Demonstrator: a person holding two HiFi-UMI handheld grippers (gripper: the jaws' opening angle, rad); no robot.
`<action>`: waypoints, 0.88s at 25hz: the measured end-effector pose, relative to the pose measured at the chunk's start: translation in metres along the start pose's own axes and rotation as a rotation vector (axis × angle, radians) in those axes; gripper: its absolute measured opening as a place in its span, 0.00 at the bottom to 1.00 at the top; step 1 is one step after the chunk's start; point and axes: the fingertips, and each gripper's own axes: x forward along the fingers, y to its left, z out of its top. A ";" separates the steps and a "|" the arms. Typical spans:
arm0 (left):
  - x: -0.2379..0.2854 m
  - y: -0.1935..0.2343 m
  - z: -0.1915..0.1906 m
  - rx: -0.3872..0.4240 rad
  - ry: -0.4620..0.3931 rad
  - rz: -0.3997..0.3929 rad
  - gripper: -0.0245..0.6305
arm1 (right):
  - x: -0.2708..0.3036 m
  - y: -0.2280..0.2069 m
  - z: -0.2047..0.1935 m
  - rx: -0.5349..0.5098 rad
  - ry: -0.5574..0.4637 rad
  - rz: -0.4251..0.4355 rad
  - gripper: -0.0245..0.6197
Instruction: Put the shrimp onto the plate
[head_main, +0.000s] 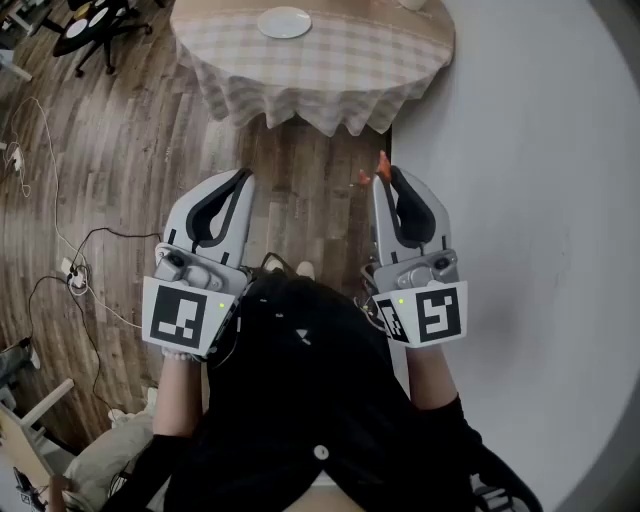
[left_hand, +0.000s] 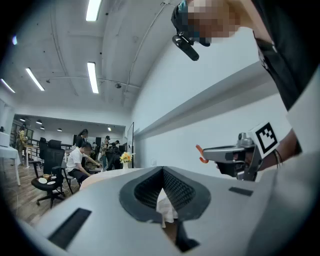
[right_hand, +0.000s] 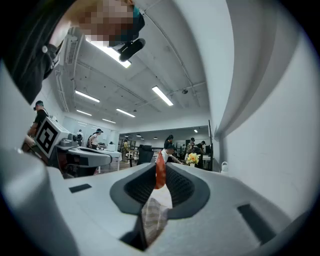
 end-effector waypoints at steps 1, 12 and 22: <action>0.001 -0.001 0.000 0.002 0.001 -0.002 0.04 | 0.000 0.000 0.000 0.000 0.000 0.001 0.11; -0.001 -0.004 0.001 0.004 0.002 -0.004 0.04 | -0.002 -0.001 0.004 0.021 -0.011 -0.006 0.11; -0.004 0.000 0.005 0.015 -0.010 -0.009 0.04 | 0.003 0.007 0.012 0.021 -0.035 0.004 0.11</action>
